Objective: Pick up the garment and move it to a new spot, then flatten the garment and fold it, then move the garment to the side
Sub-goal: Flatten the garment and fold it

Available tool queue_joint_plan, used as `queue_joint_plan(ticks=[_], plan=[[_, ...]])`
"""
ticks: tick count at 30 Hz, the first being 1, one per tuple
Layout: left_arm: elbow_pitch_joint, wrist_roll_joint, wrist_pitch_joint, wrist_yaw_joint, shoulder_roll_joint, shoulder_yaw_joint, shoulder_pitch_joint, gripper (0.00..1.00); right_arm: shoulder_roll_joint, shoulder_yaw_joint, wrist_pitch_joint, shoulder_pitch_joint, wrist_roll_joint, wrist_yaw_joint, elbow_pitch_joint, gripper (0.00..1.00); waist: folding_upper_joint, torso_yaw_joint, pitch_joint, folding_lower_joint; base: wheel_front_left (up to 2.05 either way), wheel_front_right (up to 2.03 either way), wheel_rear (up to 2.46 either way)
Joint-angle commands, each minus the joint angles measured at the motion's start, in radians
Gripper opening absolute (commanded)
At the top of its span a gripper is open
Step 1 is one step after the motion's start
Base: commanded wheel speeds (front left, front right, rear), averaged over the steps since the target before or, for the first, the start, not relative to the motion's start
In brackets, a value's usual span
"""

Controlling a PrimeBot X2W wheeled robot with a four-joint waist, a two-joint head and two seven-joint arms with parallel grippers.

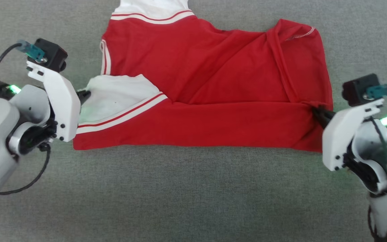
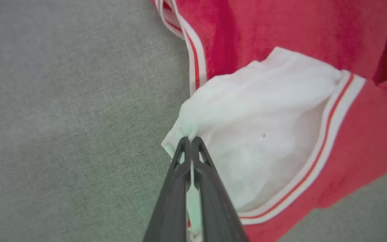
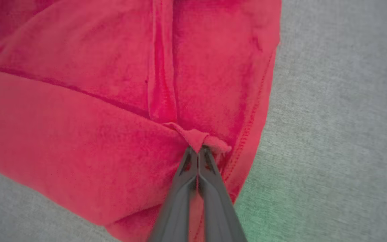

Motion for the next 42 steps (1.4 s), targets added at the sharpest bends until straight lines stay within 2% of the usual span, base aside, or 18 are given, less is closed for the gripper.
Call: queue_joint_plan(ticks=[1,4,5,6,7,8,9,10,11,16,20,30,31,35,42], plan=[[0.043,-0.017,0.008,-0.017,-0.023,-0.004,-0.015,0.00,0.007,0.009,-0.006,-0.019,0.002,0.000,0.025,0.00,-0.0001,-0.004,0.005,0.0000,0.00,0.00,0.00],[0.151,-0.032,0.030,-0.048,-0.069,-0.017,-0.027,0.00,0.017,0.024,-0.003,-0.046,0.008,0.000,0.077,0.00,-0.0001,-0.004,0.008,0.0000,0.00,0.00,0.00],[0.183,-0.038,0.036,-0.054,-0.081,-0.019,-0.032,0.03,0.020,0.026,-0.002,-0.052,0.008,0.000,0.090,0.02,-0.0001,-0.004,0.007,0.0000,0.00,0.00,0.00],[0.208,-0.042,0.039,-0.057,-0.091,-0.019,-0.033,0.33,0.019,0.029,-0.005,-0.058,0.004,0.000,0.097,0.18,-0.0001,-0.003,0.006,0.0000,0.00,0.00,0.00],[0.229,-0.043,0.037,-0.063,-0.098,-0.018,-0.036,0.50,0.017,0.033,-0.006,-0.062,0.003,0.000,0.100,0.34,-0.0001,-0.002,0.004,0.0000,0.00,0.00,0.00],[0.242,-0.044,0.027,-0.066,-0.103,-0.014,-0.044,0.87,0.016,0.033,-0.009,-0.066,0.005,0.000,0.100,0.49,-0.0001,-0.001,0.000,0.0000,0.00,0.00,0.00],[0.250,-0.047,0.018,-0.071,-0.105,-0.009,-0.049,1.00,0.013,0.031,-0.013,-0.067,0.003,0.000,0.095,0.93,-0.0001,0.001,-0.004,0.0000,0.00,0.00,0.00],[0.250,-0.047,0.018,-0.071,-0.105,-0.009,-0.049,1.00,0.013,0.031,-0.013,-0.067,0.003,0.000,0.095,0.93,-0.0001,0.001,-0.004,0.0000,0.00,0.00,0.00],[0.257,-0.050,0.011,-0.073,-0.103,-0.004,-0.053,1.00,0.009,0.031,-0.017,-0.066,0.002,0.000,0.088,1.00,-0.0001,0.003,-0.009,0.0000,0.00,0.00,0.00],[0.217,-0.047,-0.007,-0.063,-0.061,0.010,-0.051,1.00,0.011,-0.012,-0.055,-0.032,0.002,0.000,0.019,1.00,-0.0001,0.014,-0.032,0.0000,0.00,0.00,0.00],[0.121,-0.046,-0.004,-0.024,0.002,0.017,-0.016,1.00,0.036,-0.072,-0.140,0.017,-0.025,0.000,-0.070,1.00,-0.0001,0.026,-0.047,0.0000,0.00,0.00,0.00],[-0.229,-0.132,0.031,0.172,0.159,0.031,0.166,1.00,0.164,-0.225,-0.395,0.126,-0.157,0.000,-0.221,1.00,-0.0001,0.021,-0.066,0.0000,0.00,0.00,0.00],[-0.276,-0.143,0.026,0.205,0.179,0.029,0.198,1.00,0.187,-0.243,-0.434,0.145,-0.179,0.000,-0.236,1.00,-0.0001,0.012,-0.065,0.0000,0.00,0.00,0.00],[-0.312,-0.164,0.010,0.251,0.189,0.030,0.249,1.00,0.217,-0.257,-0.477,0.183,-0.200,0.000,-0.247,1.00,-0.0001,-0.017,-0.061,0.0000,0.00,0.00,0.00],[-0.219,-0.166,0.000,0.251,0.156,0.018,0.262,1.00,0.230,-0.242,-0.441,0.241,-0.174,0.000,-0.241,1.00,-0.0001,-0.056,-0.051,0.0000,0.00,0.00,0.00]])
